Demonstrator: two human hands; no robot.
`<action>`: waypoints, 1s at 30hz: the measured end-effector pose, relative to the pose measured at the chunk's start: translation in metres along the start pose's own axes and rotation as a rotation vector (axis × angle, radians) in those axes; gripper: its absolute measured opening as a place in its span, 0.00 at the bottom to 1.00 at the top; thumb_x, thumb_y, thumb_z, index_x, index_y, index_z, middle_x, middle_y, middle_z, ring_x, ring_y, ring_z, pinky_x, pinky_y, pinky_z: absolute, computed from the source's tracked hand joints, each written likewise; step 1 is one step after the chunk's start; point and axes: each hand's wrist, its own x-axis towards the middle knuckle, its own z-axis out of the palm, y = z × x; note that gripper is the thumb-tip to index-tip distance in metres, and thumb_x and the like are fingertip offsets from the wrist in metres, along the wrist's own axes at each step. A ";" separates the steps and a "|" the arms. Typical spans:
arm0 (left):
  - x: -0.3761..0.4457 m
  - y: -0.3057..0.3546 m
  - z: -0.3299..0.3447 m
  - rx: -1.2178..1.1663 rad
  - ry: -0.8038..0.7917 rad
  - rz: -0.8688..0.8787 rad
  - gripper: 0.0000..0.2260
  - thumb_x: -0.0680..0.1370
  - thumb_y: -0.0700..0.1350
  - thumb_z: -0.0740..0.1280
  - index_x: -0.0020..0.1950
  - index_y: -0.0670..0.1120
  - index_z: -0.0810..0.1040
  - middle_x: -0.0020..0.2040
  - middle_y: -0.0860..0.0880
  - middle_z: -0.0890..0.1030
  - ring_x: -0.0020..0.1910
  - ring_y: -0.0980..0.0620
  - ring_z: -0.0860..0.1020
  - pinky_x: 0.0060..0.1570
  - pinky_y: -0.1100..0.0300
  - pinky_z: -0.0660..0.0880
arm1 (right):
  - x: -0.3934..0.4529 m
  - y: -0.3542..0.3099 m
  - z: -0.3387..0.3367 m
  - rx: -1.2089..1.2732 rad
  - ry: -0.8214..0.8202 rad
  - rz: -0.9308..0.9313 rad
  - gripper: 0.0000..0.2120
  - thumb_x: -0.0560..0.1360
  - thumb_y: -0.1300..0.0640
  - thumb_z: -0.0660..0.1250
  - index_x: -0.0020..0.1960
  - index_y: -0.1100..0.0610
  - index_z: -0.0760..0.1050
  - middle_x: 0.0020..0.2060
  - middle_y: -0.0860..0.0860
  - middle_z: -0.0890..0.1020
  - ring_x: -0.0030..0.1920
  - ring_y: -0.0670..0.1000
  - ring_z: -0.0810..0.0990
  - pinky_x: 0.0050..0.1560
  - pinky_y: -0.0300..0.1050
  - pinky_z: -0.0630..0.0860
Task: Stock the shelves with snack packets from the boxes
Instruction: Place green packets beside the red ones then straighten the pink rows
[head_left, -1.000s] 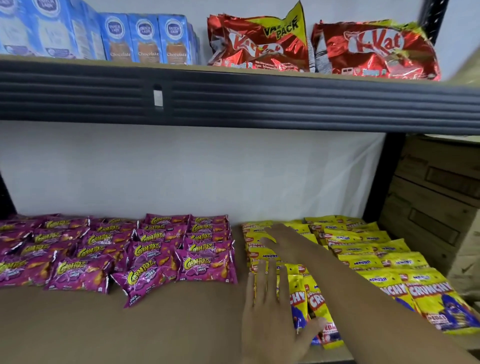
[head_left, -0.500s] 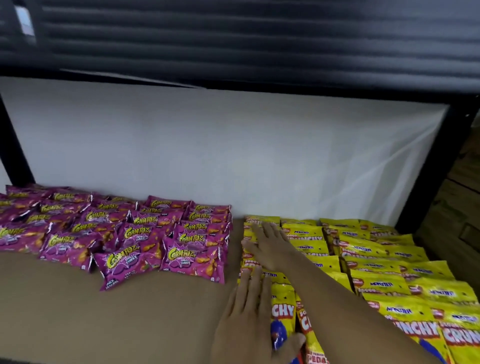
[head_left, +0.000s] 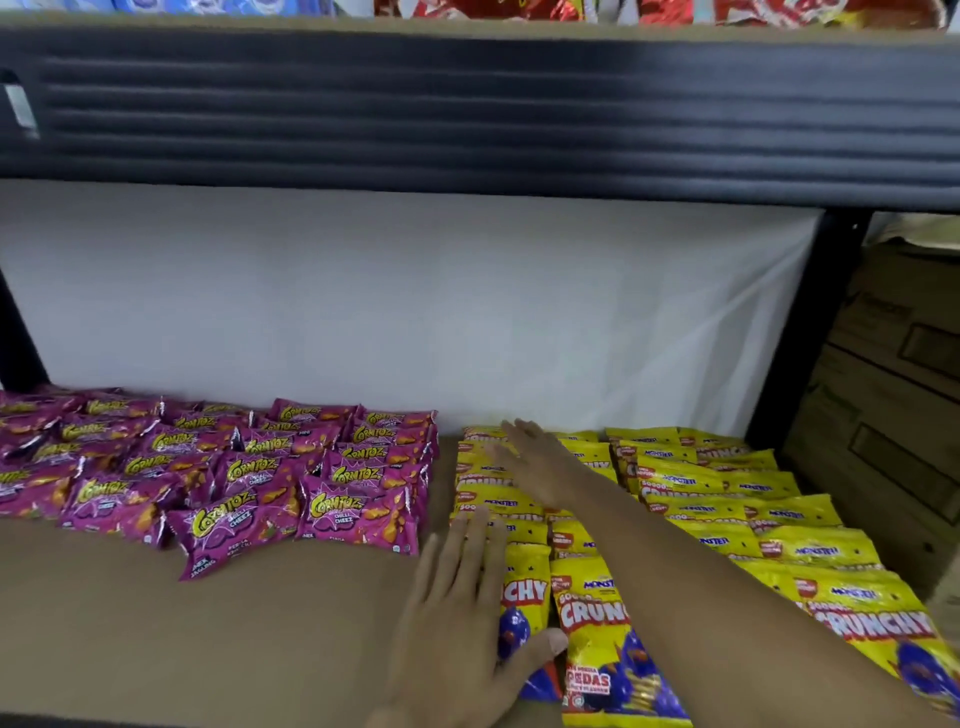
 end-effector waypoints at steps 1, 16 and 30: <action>0.000 0.004 -0.006 0.003 0.007 0.018 0.44 0.75 0.76 0.52 0.80 0.45 0.61 0.80 0.47 0.60 0.78 0.45 0.60 0.70 0.45 0.57 | -0.009 0.005 -0.009 -0.005 0.002 0.000 0.32 0.83 0.39 0.48 0.81 0.54 0.50 0.80 0.55 0.51 0.80 0.55 0.47 0.77 0.51 0.45; 0.020 0.085 0.020 0.055 -0.174 0.218 0.45 0.74 0.77 0.47 0.71 0.44 0.75 0.70 0.43 0.76 0.70 0.43 0.74 0.66 0.45 0.61 | -0.048 0.078 -0.023 -0.172 -0.096 0.034 0.29 0.83 0.39 0.48 0.78 0.54 0.59 0.78 0.56 0.58 0.78 0.60 0.54 0.76 0.59 0.56; 0.036 0.080 0.032 0.042 -0.220 0.206 0.43 0.75 0.77 0.47 0.74 0.48 0.73 0.71 0.46 0.75 0.69 0.47 0.74 0.65 0.50 0.61 | -0.022 0.090 0.009 -0.253 -0.137 0.018 0.32 0.82 0.36 0.41 0.81 0.51 0.41 0.80 0.53 0.42 0.80 0.54 0.40 0.78 0.54 0.43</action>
